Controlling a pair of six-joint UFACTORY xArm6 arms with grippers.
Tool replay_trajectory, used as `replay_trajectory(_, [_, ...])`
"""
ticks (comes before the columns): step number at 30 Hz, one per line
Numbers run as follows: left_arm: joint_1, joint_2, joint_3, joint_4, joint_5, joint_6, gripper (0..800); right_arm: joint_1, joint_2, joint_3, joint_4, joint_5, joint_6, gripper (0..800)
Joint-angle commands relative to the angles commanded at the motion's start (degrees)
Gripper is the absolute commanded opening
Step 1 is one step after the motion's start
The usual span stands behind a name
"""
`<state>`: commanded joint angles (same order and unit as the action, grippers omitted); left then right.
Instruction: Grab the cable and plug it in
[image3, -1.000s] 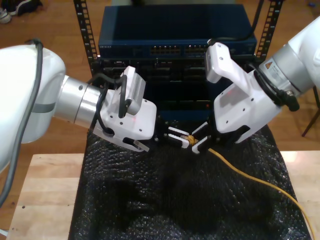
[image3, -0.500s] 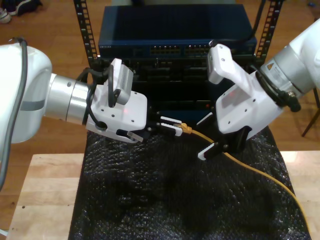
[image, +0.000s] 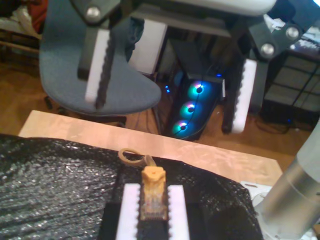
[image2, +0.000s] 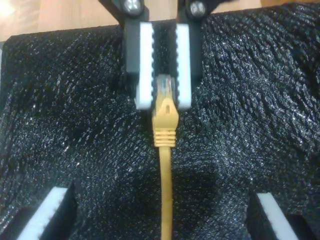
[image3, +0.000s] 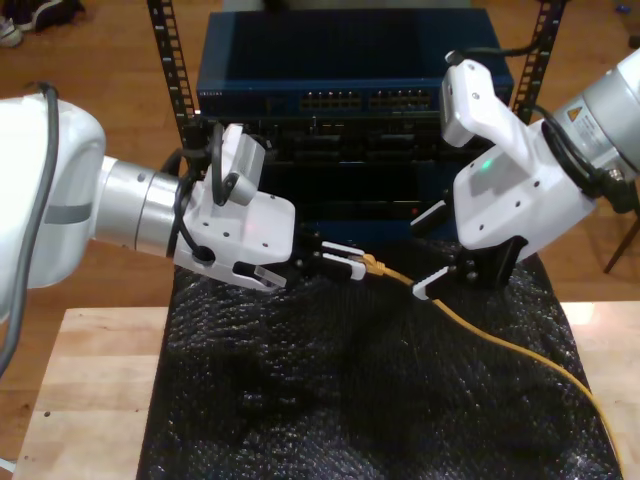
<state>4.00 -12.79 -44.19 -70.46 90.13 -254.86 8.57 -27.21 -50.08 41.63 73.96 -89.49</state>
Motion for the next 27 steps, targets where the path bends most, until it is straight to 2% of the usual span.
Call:
replay_trajectory(11, [3.4, 2.3, -0.3, -0.7, 5.1, -4.5, 8, 0.3, -9.4, 2.9, 0.2, -5.0, -12.2, 798])
replay_trajectory(16, [3.6, 2.6, -0.4, -2.9, 7.7, -4.4, 7, 0.4, -12.3, 4.1, 0.3, -5.6, -13.4, 799])
replay_trajectory(23, [6.0, 6.6, -1.9, -5.8, 13.9, -4.5, 7, 0.7, -14.8, 4.1, 0.2, -7.9, -15.6, 796])
replay_trajectory(27, [6.7, 7.7, -2.4, -6.0, 15.6, -4.5, 7, 3.1, -14.9, 4.3, 0.2, -8.3, -16.9, 796])
